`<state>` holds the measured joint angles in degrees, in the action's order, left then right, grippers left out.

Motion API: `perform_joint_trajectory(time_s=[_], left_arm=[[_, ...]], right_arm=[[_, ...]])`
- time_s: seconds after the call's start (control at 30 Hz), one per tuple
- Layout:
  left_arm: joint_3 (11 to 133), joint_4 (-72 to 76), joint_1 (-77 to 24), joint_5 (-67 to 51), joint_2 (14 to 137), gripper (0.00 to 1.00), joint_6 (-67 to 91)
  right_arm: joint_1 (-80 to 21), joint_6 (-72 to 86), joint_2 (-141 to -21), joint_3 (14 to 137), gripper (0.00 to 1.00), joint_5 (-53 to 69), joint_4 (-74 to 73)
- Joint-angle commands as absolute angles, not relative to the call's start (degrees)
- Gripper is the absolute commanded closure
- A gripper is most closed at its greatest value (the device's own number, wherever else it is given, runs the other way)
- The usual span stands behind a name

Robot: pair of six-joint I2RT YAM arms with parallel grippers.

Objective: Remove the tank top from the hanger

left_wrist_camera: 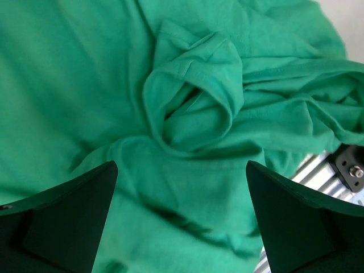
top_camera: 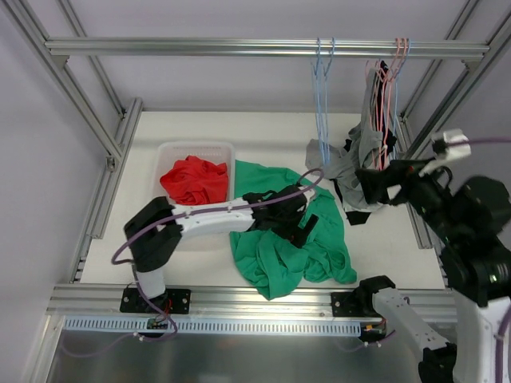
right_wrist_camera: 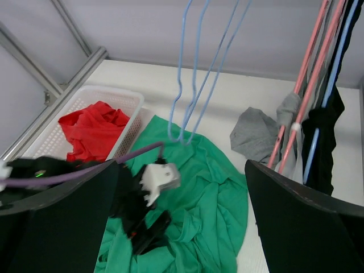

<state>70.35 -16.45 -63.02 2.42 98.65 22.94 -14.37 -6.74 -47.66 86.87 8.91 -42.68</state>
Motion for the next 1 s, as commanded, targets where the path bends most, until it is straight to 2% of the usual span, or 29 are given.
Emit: perform_joint_trajectory(time_s=[0.0, 0.13, 0.33, 0.37, 0.4, 0.47, 0.5, 0.53, 0.77, 0.97], left_arm=[[78.72, -17.31, -63.28, -3.78, 106.50, 0.01, 21.71], [83.05, -18.19, -63.81, -0.02, 115.55, 0.01, 23.99], [84.20, -21.35, -67.32, 14.14, 122.16, 0.03, 24.08], [83.59, -21.53, -67.59, 15.11, 122.69, 0.11, 24.95], [81.93, -21.62, -67.76, 15.99, 122.61, 0.37, 25.57], [79.99, -21.62, -67.85, 18.27, 121.38, 0.66, 27.68], [78.15, -21.71, -67.85, 19.06, 120.68, 0.89, 28.03], [77.18, -21.80, -67.85, 20.81, 119.46, 0.99, 28.56], [73.48, -24.25, -67.76, 29.42, 96.36, 1.00, 27.69], [79.88, -28.20, -66.10, 36.47, 80.43, 1.00, 21.98]], right_arm=[[-14.15, -7.56, -39.57, 82.71, 0.00, 11.94, -44.12], [-14.24, -7.56, -34.55, 81.39, 0.00, 18.97, -45.70], [-14.15, -7.38, -29.98, 79.63, 0.01, 26.37, -46.14], [-14.24, -7.38, -29.36, 79.54, 0.01, 26.37, -46.14], [-14.24, -7.38, -28.14, 79.28, 0.01, 26.28, -46.14], [-14.24, -7.47, -26.90, 78.93, 0.01, 25.84, -46.14], [-14.15, -7.47, -26.29, 78.84, 0.01, 25.84, -46.14], [-14.24, -7.47, -25.24, 78.58, 0.00, 25.75, -46.14], [-14.24, -8.17, -22.94, 78.05, 0.01, 23.73, -46.67], [-14.24, -8.53, -22.33, 77.78, 0.01, 22.15, -47.11]])
